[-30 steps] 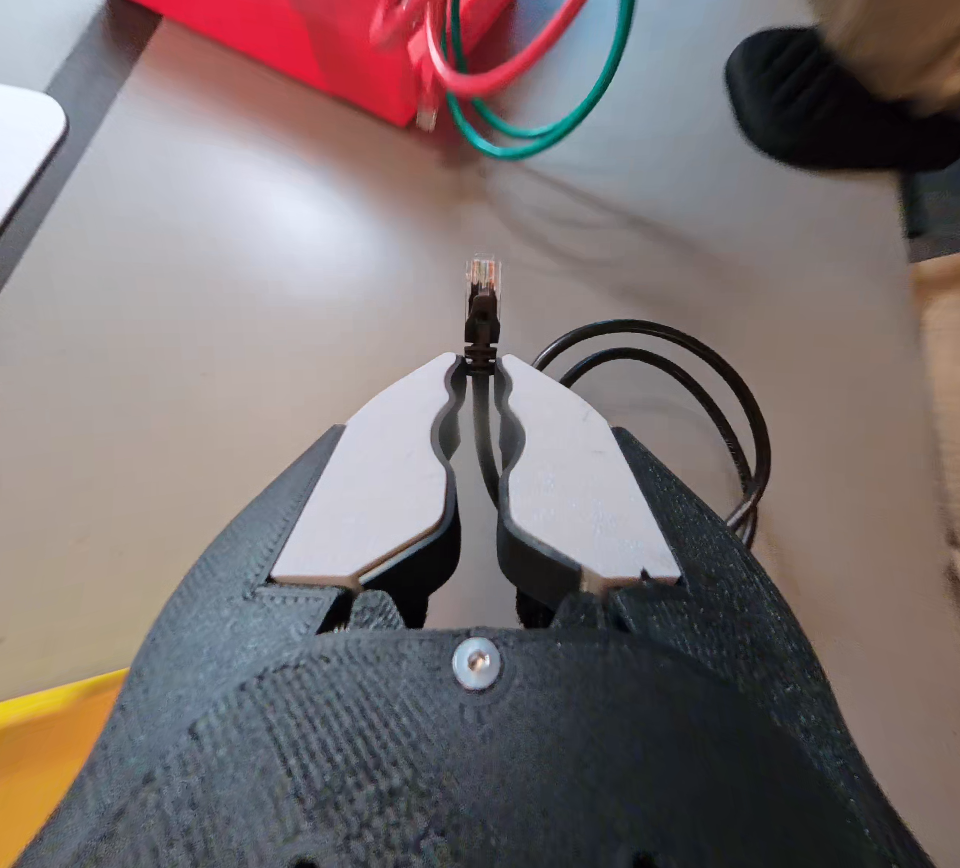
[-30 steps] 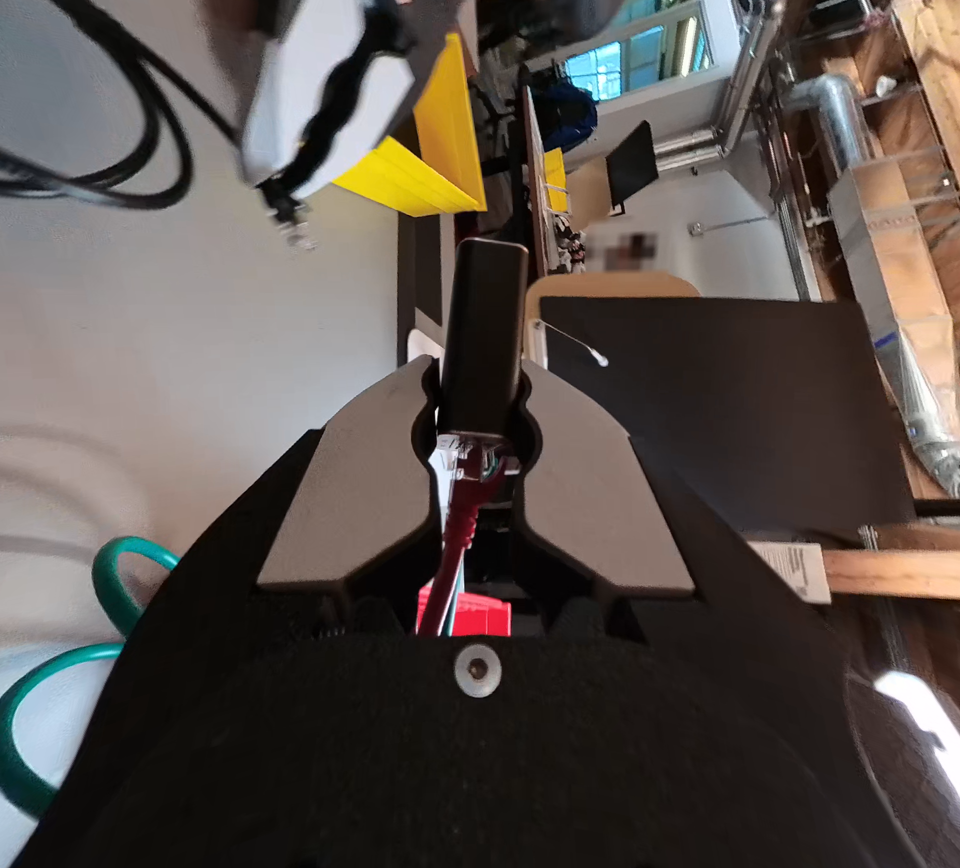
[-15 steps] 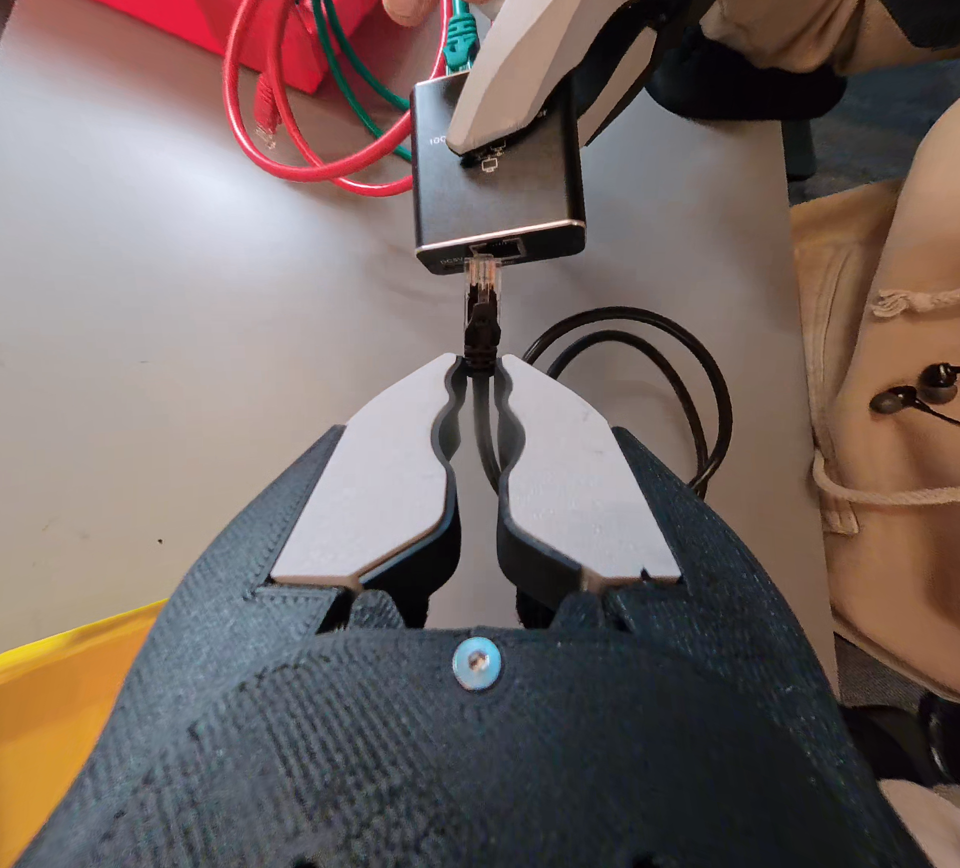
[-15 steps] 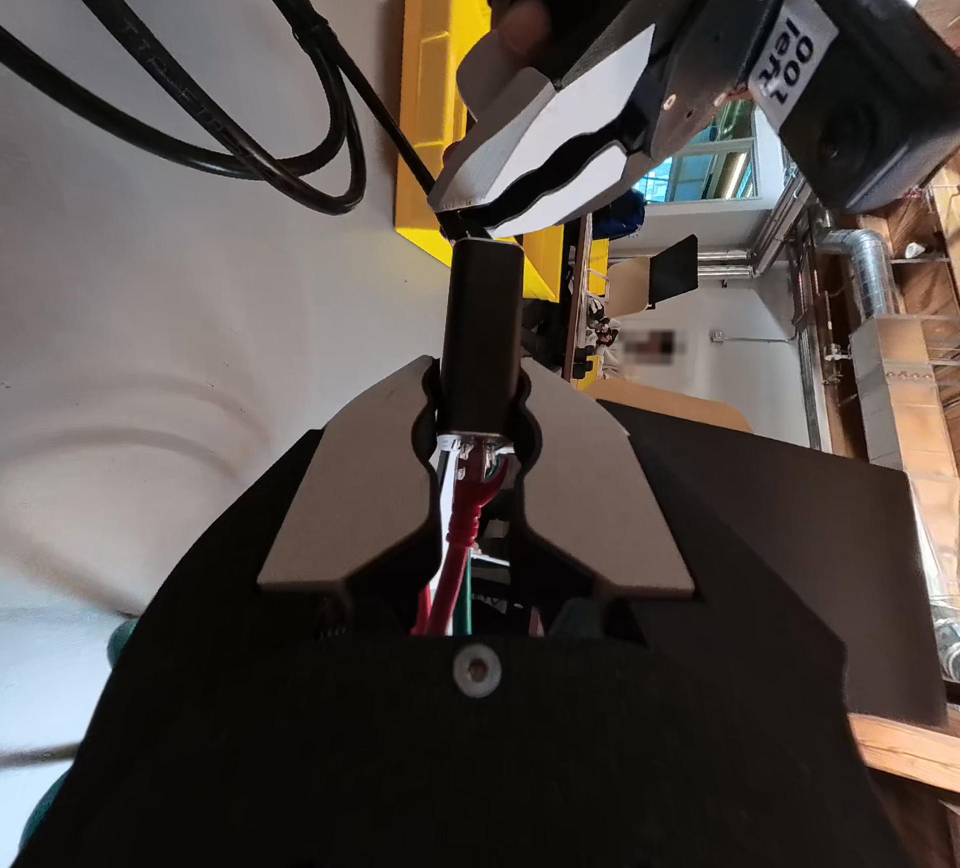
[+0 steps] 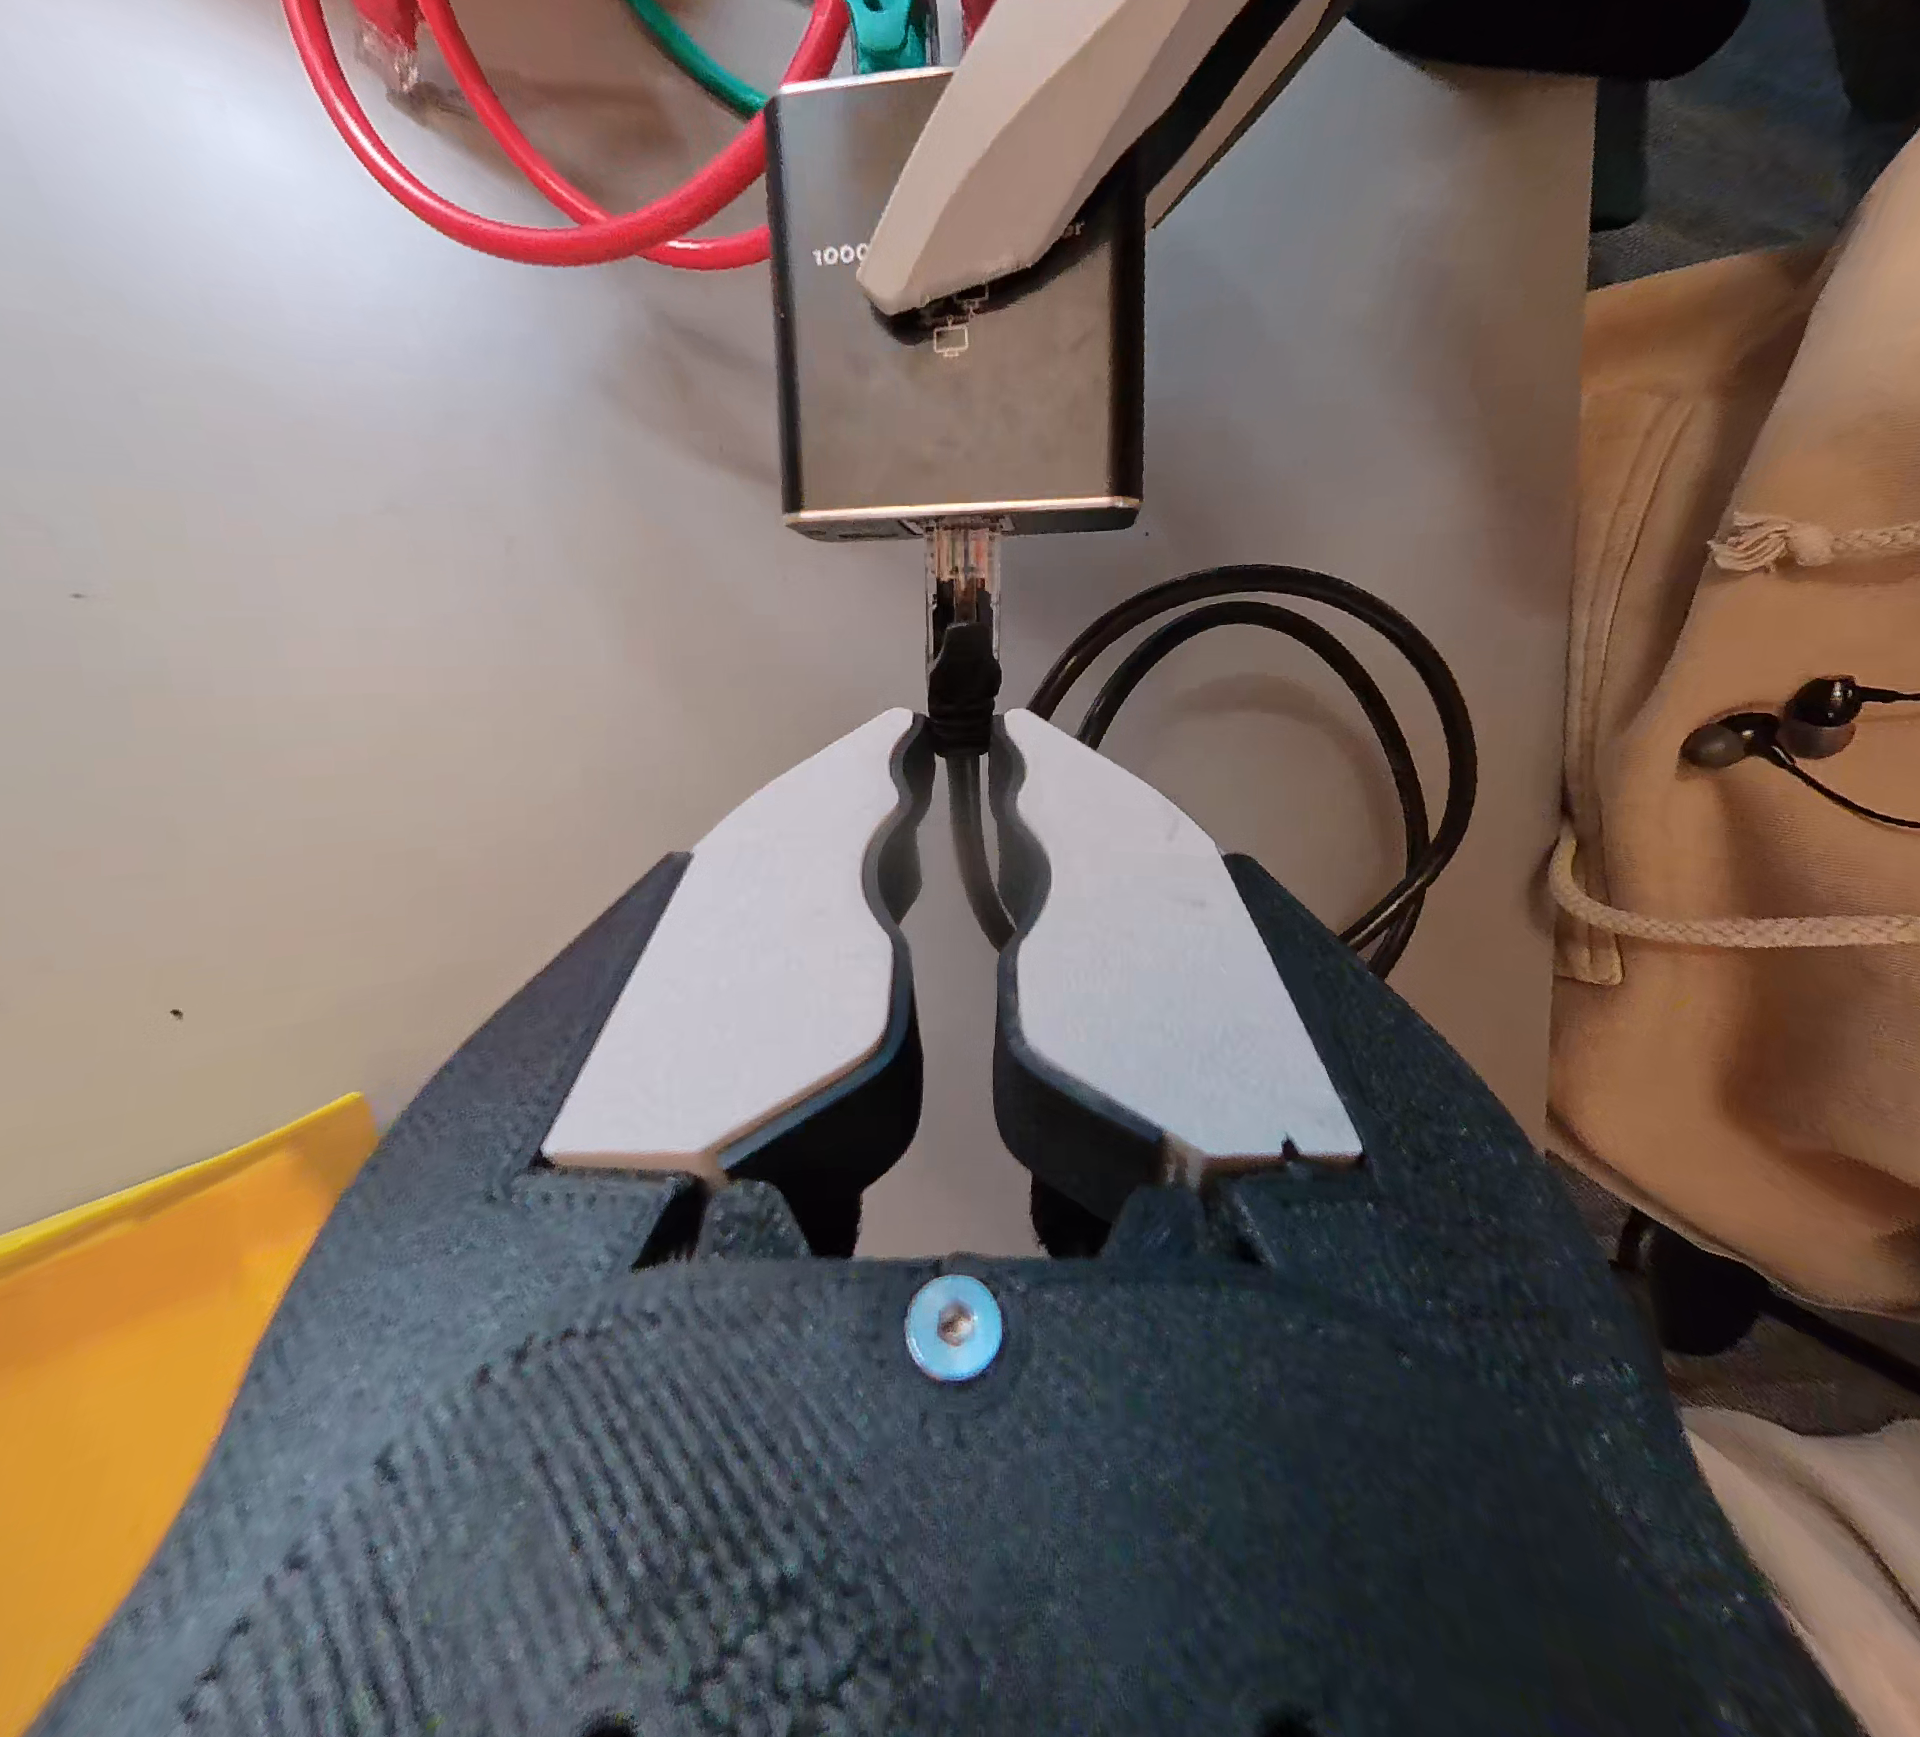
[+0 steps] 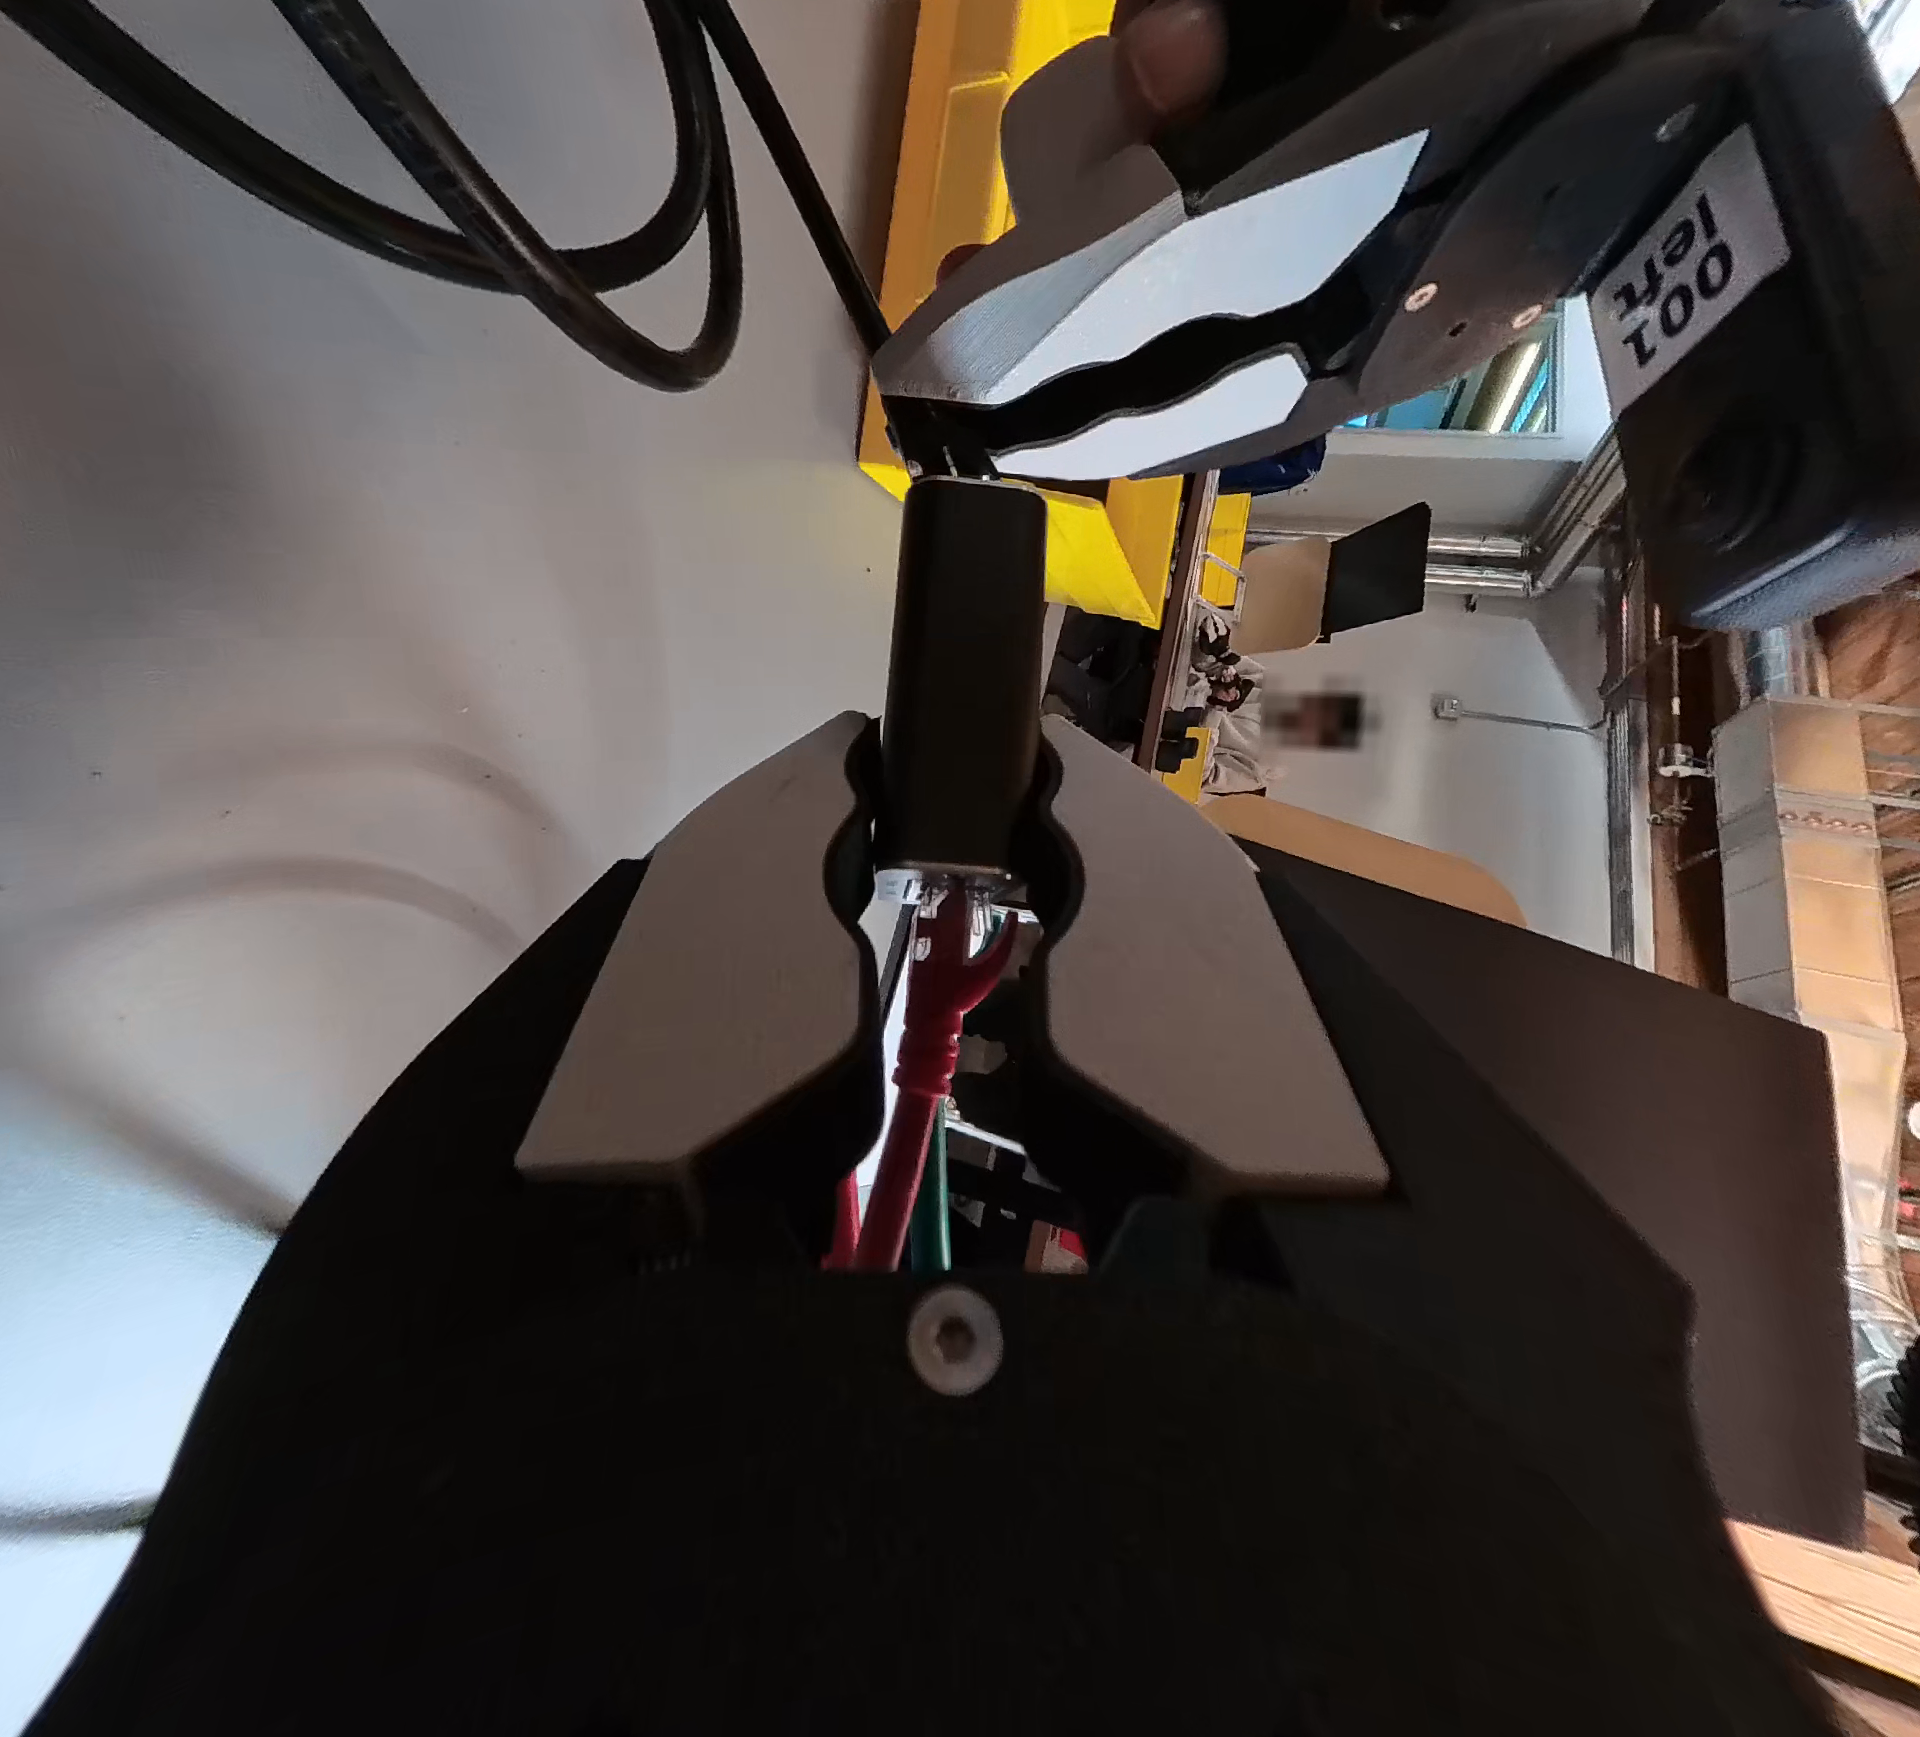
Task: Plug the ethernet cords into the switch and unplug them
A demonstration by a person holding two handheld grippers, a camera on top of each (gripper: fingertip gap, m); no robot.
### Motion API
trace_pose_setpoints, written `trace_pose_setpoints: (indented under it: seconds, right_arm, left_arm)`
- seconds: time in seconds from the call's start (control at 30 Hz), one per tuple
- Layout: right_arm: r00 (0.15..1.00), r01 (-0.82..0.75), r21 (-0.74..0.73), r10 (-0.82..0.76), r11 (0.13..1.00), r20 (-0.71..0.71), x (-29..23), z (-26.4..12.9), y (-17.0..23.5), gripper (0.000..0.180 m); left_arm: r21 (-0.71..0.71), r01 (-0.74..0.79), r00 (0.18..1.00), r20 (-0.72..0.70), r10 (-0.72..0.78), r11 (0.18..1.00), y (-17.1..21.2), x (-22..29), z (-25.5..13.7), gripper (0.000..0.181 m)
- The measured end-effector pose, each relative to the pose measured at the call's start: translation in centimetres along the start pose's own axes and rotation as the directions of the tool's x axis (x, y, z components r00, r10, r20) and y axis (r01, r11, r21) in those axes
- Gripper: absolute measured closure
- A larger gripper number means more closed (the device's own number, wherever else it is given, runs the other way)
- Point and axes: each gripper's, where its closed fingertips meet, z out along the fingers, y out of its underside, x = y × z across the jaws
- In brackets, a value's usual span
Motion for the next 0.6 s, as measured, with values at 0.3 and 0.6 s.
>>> trace_pose_setpoints:
  seconds: [0.3,0.6]
  right_arm:
    - [0.996,0.082,-0.006,-0.082,0.997,0.046,-2.6,1.4,-0.9,0.154]
    - [0.997,0.064,0.005,-0.064,0.998,0.042,-2.8,1.3,-0.9,0.154]
  left_arm:
    - [-0.080,0.022,0.991,-0.127,-0.032,0.997,2.6,-0.1,1.7,0.171]
    - [0.009,0.024,0.983,-0.183,-0.022,1.000,2.2,-0.5,1.7,0.170]
